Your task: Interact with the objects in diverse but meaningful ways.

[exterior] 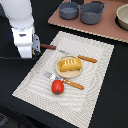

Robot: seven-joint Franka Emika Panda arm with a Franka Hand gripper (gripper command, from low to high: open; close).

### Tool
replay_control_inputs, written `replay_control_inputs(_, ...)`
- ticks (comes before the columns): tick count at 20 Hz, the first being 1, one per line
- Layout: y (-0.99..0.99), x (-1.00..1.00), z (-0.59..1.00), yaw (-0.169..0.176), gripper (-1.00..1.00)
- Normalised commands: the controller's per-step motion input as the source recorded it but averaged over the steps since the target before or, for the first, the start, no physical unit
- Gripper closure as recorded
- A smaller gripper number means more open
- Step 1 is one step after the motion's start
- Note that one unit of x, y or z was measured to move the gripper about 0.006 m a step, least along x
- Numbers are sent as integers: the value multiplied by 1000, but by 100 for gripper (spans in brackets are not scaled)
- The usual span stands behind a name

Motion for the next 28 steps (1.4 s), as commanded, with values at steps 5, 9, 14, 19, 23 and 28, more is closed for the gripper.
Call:
replay_control_inputs(5, -86, -101, 0, 59, 100)
replay_control_inputs(9, -175, -136, 358, 44, 100)
replay_control_inputs(14, -205, -91, 729, 36, 100)
replay_control_inputs(19, -244, -3, 755, 25, 100)
replay_control_inputs(23, -322, 63, 632, 25, 100)
replay_control_inputs(28, -455, 317, 380, 39, 100)
